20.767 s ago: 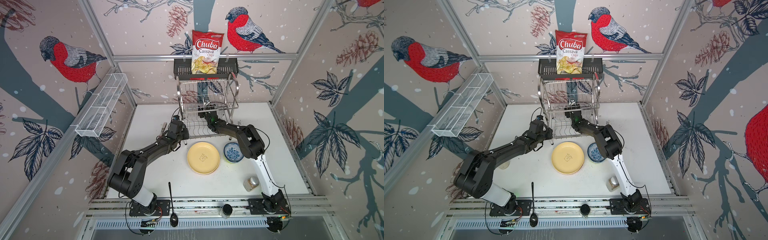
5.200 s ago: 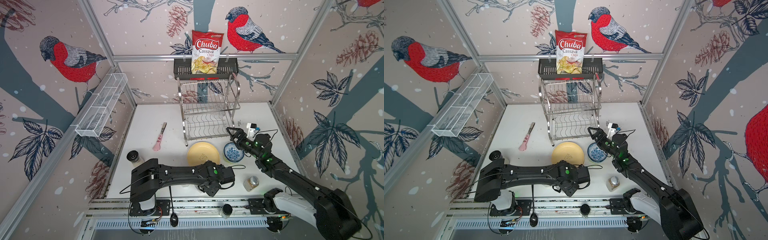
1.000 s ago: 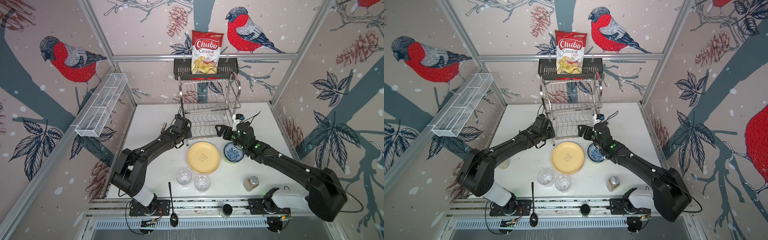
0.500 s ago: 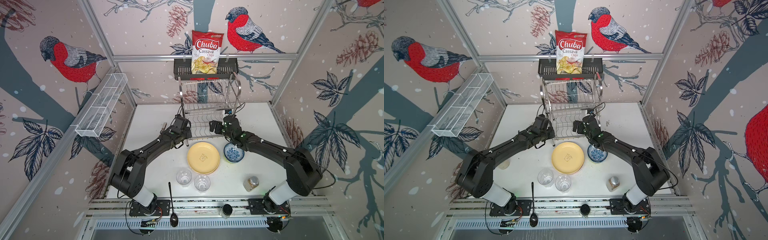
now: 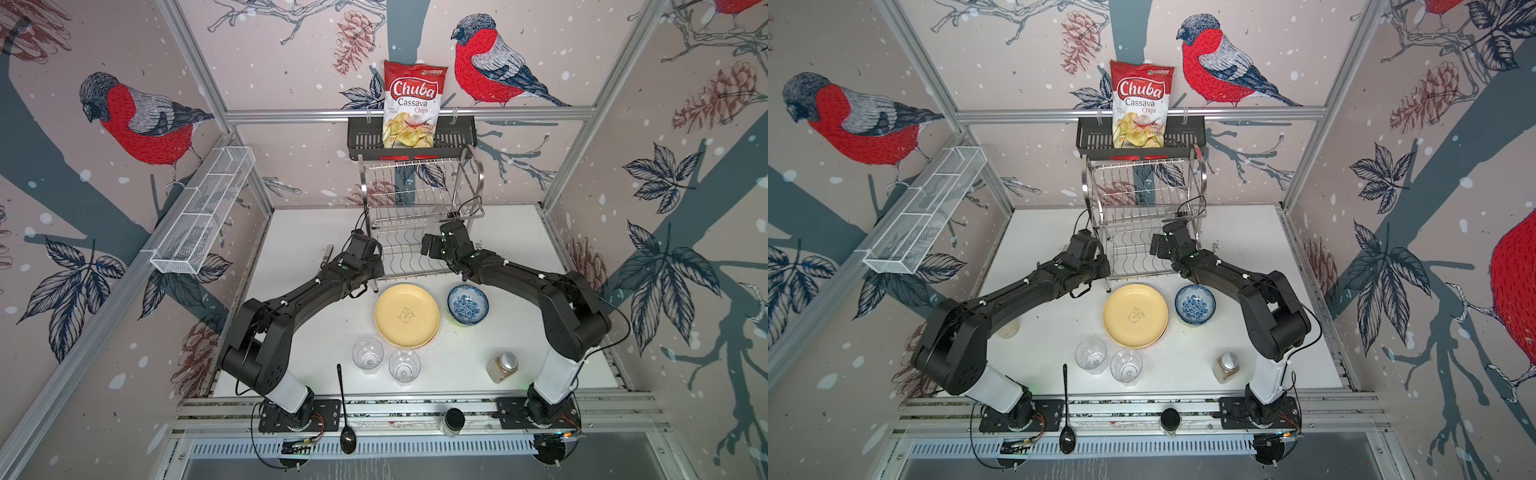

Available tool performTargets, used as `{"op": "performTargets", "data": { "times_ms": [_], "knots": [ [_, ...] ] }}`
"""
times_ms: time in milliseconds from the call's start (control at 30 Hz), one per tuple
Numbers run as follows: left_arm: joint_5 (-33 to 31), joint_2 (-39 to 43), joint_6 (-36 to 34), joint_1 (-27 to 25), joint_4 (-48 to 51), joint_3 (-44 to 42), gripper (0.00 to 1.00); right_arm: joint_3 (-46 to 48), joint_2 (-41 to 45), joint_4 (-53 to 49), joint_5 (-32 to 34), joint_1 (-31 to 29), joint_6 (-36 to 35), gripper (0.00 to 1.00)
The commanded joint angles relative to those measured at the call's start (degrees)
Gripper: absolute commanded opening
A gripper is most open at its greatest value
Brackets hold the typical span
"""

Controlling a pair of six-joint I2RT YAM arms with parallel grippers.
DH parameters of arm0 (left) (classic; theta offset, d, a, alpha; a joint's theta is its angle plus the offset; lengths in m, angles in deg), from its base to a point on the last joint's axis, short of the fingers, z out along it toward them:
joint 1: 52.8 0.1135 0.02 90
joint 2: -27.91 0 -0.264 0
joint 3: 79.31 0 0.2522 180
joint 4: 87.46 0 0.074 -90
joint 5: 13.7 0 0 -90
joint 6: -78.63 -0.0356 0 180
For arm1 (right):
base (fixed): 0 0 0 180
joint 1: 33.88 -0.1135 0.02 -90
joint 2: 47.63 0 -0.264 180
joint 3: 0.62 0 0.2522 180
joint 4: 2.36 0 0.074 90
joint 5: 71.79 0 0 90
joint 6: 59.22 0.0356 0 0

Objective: Unload the mixed dishes from the dish rack
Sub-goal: 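Reach the right gripper toward the last clear glass while the left gripper holds still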

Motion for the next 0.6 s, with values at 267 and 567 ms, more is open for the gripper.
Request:
{"op": "performTargets", "data": {
  "times_ms": [267,567],
  "knots": [
    [5.79,-0.59,-0.95,0.04,1.18,0.4,0.06,-2.96,-3.62,-0.14,0.51,2.53,-0.2,0.99],
    [5.76,-1.58,-1.02,0.08,1.4,0.81,0.08,-6.28,-6.85,0.75,1.86,3.5,-2.37,0.99]
  ]
}}
